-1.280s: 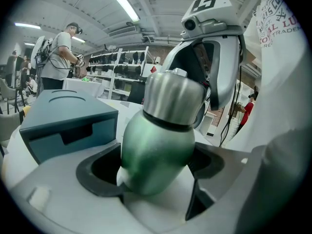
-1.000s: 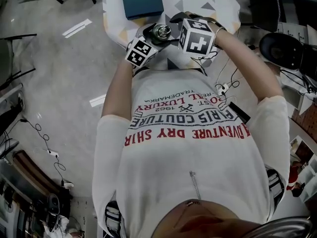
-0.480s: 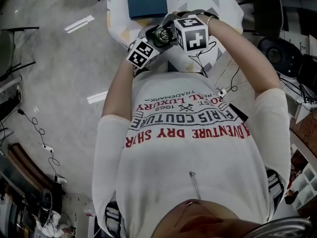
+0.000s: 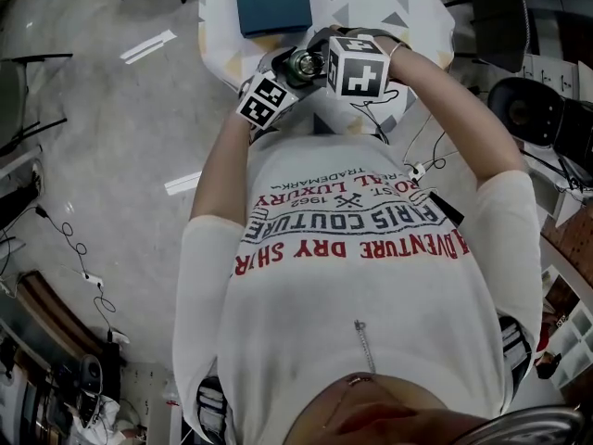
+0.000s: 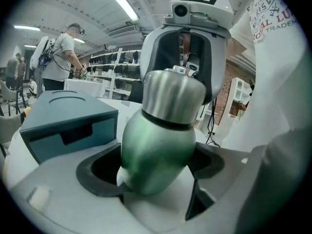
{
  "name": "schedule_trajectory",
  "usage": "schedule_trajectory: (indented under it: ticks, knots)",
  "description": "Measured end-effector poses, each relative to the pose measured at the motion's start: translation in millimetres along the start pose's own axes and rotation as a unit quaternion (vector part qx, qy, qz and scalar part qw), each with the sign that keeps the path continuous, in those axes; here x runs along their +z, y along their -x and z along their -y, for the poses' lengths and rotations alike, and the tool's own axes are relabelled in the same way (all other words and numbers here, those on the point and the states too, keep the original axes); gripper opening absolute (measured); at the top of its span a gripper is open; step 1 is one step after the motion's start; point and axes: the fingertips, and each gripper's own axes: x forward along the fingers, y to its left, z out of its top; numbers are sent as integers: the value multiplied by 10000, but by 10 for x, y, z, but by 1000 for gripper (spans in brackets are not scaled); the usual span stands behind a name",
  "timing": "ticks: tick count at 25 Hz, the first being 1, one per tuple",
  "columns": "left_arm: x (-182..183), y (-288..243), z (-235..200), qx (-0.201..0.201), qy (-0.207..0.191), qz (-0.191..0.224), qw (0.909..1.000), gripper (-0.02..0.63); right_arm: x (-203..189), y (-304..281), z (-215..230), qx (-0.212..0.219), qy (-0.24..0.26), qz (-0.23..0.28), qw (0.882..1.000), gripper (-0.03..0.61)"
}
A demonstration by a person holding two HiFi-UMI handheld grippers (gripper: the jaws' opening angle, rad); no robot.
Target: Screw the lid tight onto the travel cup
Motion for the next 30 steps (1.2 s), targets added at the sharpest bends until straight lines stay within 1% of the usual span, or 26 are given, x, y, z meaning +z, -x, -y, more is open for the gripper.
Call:
schedule_trajectory:
  ticks: [3,5,8,11,13,15,17,21,24,26,28,30]
  knots:
    - [49,3,-11,11,1,82,10000,414,0,8,39,-244,-802,127,9964,236]
    - [62,1,-2,5,-18,91,10000,414,-12,18,48,-401,-1416,238,9888,236]
    - [35,24,50,-10,-64,22,10000,414,-6,42,25,-650,-2230,458,9716,236]
    - [32,30,55,17,-97,17,9999,413,-8,45,39,-924,-2883,640,9509,236]
    - [25,6,52,14,-106,17,9999,413,-40,31,52,-1122,-3190,736,9382,236]
    - [20,-6,59,15,-91,13,10000,413,-63,29,53,-1245,-3346,847,9303,236]
    - [23,-4,59,19,-78,13,10000,413,-69,33,55,-1262,-3410,937,9268,236]
    - [17,0,50,20,-74,2,10000,413,-63,31,63,-1242,-3343,1033,9285,238]
    - [23,-10,47,34,-67,30,10000,414,-63,56,61,-1364,-3141,1124,9328,246]
    - [48,-5,42,69,-68,114,9999,414,31,162,43,-1423,-3014,1516,9306,259]
    - [56,-1,47,80,-62,139,9999,414,174,354,42,-1506,-2932,2184,9185,259]
    - [54,2,48,93,-46,132,9999,414,246,537,81,-1748,-2836,2664,9045,259]
